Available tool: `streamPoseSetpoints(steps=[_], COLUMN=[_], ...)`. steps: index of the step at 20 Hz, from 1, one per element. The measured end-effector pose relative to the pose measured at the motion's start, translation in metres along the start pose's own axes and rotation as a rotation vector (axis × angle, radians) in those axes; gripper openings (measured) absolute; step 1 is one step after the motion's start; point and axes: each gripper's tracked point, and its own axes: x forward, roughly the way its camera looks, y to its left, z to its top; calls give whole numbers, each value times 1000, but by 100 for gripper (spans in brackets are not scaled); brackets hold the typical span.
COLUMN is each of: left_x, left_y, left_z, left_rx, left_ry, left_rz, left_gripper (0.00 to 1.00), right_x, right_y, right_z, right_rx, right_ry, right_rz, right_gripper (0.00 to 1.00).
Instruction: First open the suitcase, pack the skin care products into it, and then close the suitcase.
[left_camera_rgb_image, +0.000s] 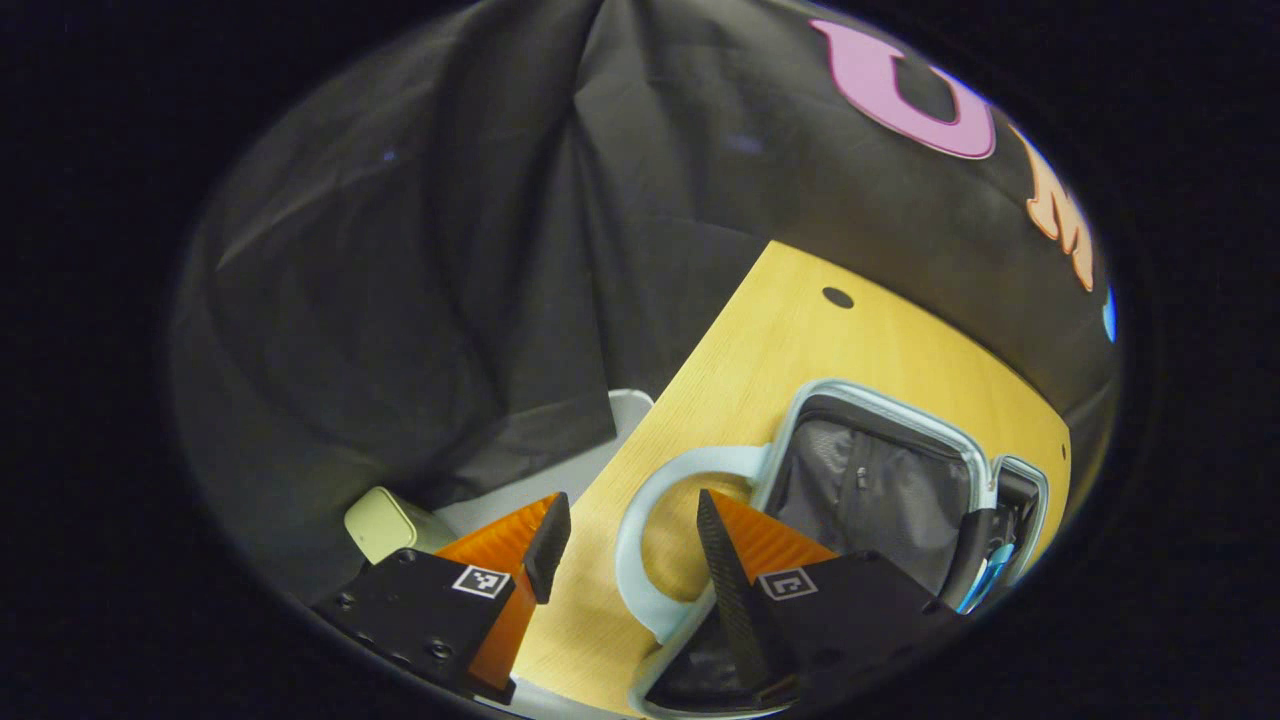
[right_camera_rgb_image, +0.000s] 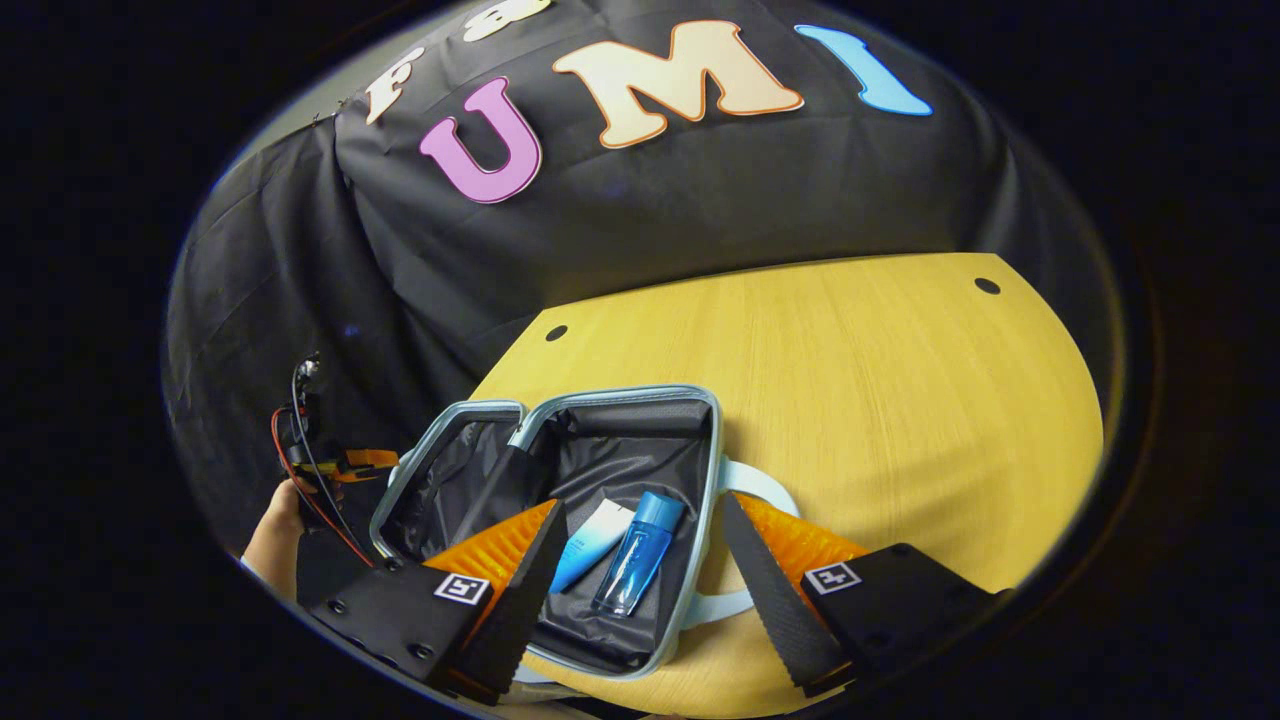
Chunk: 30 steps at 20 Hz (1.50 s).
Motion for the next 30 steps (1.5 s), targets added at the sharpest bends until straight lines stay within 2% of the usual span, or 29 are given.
streamPoseSetpoints(steps=[5,7,9,10,11,12,14,20,26,30], left_x=[37,38,28,20,10,-1,-36,-142,-216,-247], left_y=[5,-4,-8,-11,-13,-13,-23,-93,-186,-264], left_z=[-25,-23,-20,-14,-8,1,25,64,68,56], left_rx=[-61,-87,-56,-40,-24,-7,32,121,237,268], left_ry=[151,148,130,111,88,49,-32,-198,-310,-339], left_rz=[-49,-92,-97,-100,-94,-90,-103,-171,-230,-346], left_gripper=[74,46,15,12,10,8,6,6,5,6], right_x=[-14,-17,-19,-19,-20,-20,-23,-34,-57,-69], right_y=[-16,-17,-16,-14,-12,-10,-9,-8,-37,-65], right_z=[2,6,8,9,10,11,13,10,6,9], right_rx=[-20,-21,-26,-32,-41,-51,-71,-129,-137,-100], right_ry=[-24,-43,-56,-63,-71,-78,-94,-111,-107,-118], right_rz=[-51,-56,-47,-38,-27,-16,6,98,141,137], right_gripper=[98,98,98,94,94,98,98,98,98,98])
